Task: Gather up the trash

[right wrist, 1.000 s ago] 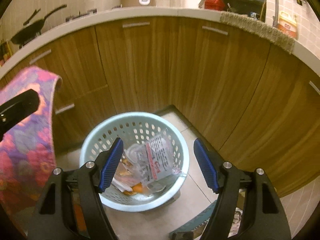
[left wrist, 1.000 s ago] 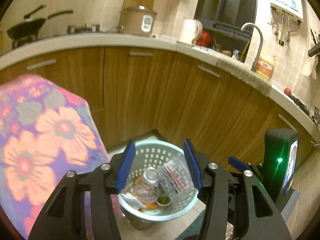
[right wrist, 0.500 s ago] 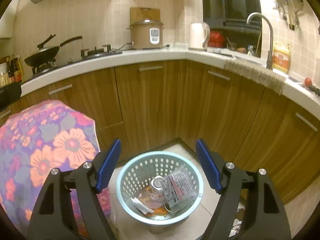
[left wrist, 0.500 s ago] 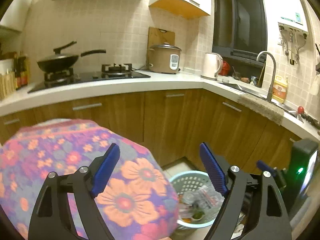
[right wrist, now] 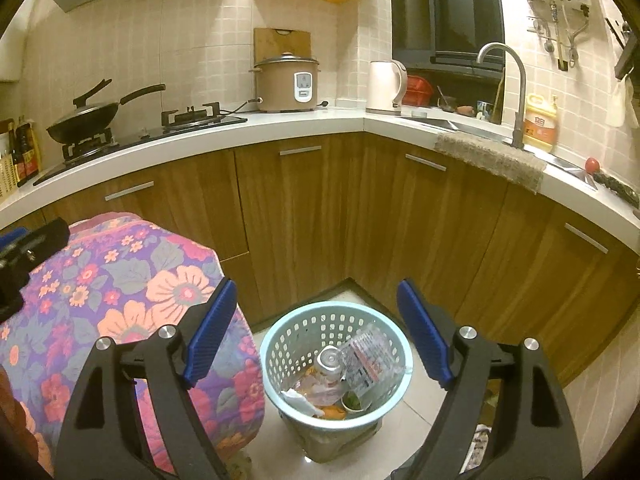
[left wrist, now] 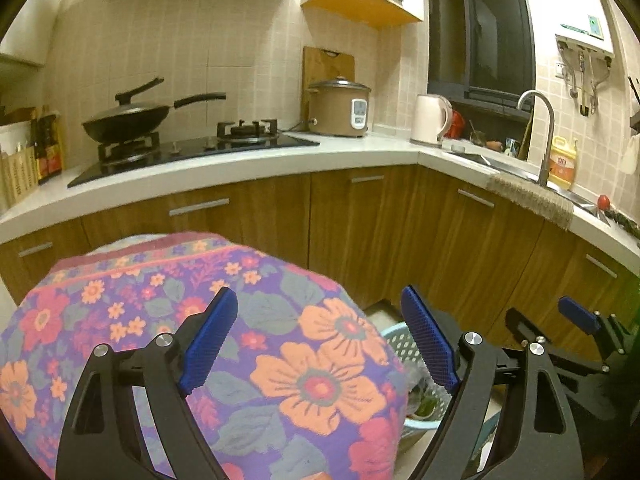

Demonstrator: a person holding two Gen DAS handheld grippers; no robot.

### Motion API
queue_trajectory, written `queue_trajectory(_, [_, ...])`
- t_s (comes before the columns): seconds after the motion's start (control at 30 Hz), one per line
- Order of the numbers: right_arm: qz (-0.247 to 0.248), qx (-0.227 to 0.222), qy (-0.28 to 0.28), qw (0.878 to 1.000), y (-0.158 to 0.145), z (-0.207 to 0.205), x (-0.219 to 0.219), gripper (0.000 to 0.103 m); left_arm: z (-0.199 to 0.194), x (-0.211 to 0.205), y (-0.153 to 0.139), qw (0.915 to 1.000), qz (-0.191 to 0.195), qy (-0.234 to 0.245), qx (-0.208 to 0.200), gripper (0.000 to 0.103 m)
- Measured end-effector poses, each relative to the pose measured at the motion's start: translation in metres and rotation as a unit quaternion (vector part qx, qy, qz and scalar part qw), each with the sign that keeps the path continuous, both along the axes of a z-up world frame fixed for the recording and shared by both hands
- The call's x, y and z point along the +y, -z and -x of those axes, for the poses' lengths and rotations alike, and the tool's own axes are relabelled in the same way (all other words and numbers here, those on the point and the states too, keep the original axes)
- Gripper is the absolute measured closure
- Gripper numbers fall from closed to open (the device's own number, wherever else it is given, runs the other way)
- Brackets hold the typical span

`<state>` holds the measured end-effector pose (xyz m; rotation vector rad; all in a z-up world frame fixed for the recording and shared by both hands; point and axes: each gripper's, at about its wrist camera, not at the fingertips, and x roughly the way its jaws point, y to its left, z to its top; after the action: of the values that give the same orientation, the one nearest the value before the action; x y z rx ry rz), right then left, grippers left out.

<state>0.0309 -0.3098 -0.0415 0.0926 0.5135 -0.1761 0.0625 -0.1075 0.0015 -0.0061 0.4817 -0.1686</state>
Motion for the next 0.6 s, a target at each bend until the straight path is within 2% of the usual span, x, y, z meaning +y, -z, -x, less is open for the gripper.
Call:
queue_trajectory(0.2, [0.002, 0.004, -0.001, 1.000, 0.002, 0.005, 0.011, 0.025, -0.001, 0.013, 0.011, 1.0000, 0.001, -0.003, 0.009, 0.021])
queue_trajectory(0.6, [0.008, 0.010, -0.008, 1.000, 0.002, 0.004, 0.025, 0.025, 0.000, 0.024, 0.014, 0.9999, 0.006, 0.000, 0.012, 0.018])
